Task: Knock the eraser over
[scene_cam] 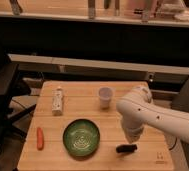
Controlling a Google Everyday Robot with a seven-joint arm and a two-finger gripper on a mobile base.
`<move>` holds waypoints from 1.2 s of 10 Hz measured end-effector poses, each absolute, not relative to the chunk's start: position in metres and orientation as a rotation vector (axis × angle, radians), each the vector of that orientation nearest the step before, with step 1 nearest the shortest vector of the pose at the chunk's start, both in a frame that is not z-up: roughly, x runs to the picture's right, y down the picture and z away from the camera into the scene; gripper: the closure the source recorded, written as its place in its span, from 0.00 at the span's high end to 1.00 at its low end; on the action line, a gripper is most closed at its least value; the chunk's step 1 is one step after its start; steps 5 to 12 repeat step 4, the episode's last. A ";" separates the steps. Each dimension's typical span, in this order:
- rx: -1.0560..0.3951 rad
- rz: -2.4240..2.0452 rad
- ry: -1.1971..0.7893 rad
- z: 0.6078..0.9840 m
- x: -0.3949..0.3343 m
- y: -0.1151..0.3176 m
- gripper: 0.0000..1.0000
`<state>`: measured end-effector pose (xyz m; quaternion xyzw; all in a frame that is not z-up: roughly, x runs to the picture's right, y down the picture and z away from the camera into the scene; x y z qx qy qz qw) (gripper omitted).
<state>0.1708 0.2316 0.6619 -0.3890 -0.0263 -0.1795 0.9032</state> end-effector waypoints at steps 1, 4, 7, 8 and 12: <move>-0.804 -0.377 -0.058 0.663 0.169 0.231 0.01; -0.808 -0.352 -0.036 0.673 0.188 0.236 0.01; -0.808 -0.352 -0.036 0.673 0.188 0.236 0.01; -0.808 -0.352 -0.036 0.673 0.188 0.236 0.01; -0.808 -0.352 -0.036 0.673 0.188 0.236 0.01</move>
